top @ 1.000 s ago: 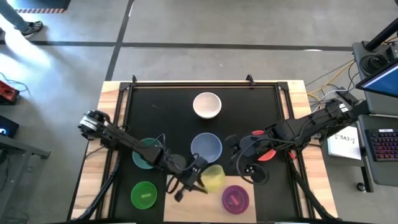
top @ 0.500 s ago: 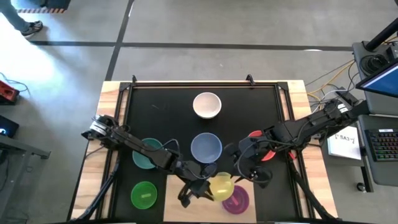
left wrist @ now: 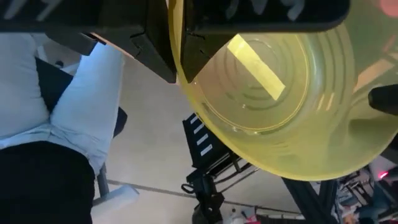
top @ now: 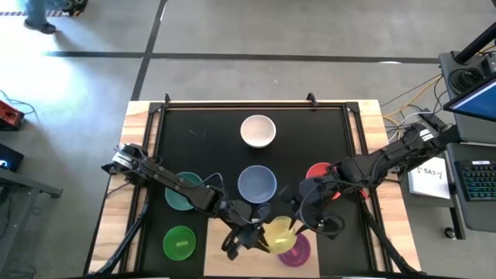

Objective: Place and stack bowls onto a shelf
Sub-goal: Stack the small yellow bowl on top of the small pink bowl on the shelf

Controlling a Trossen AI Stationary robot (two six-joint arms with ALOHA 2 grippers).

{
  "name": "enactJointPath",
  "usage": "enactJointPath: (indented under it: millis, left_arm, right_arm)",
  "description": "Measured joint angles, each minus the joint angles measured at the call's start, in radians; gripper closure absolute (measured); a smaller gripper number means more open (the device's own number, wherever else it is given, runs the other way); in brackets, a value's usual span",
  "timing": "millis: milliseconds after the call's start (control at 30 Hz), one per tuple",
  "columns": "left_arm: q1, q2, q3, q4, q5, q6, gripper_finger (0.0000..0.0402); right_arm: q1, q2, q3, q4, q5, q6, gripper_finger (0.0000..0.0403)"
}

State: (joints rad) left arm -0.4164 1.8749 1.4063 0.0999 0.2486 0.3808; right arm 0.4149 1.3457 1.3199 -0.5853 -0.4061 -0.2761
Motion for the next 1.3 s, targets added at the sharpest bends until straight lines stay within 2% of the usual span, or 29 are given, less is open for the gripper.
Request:
enactJointPath:
  millis: [100, 467, 733, 900, 1067, 1300]
  left_arm:
    - [0.004, 0.01, 0.009, 0.002, 0.002, 0.012, 0.0402]
    - [0.033, 0.023, 0.051, 0.007, 0.001, 0.112, 0.0401]
    - [0.04, 0.023, 0.053, 0.013, 0.0, 0.136, 0.0401]
    - [0.04, 0.023, 0.064, 0.014, -0.003, 0.115, 0.0397]
    - [0.04, 0.023, 0.076, 0.03, -0.007, 0.101, 0.0364]
    - [0.04, 0.022, 0.091, 0.031, -0.042, 0.001, 0.0299]
  right_arm:
    - [0.0, 0.0, -0.005, 0.0, -0.007, -0.013, 0.0316]
    - [0.0, 0.0, -0.007, 0.027, -0.152, -0.057, 0.0325]
    - [0.0, 0.0, -0.007, 0.02, -0.166, -0.073, 0.0359]
    - [-0.002, 0.001, -0.007, 0.015, -0.227, -0.068, 0.0387]
    - [0.0, 0.001, -0.007, 0.008, -0.236, -0.057, 0.0393]
    - [0.0, -0.001, -0.007, -0.007, -0.214, -0.038, 0.0394]
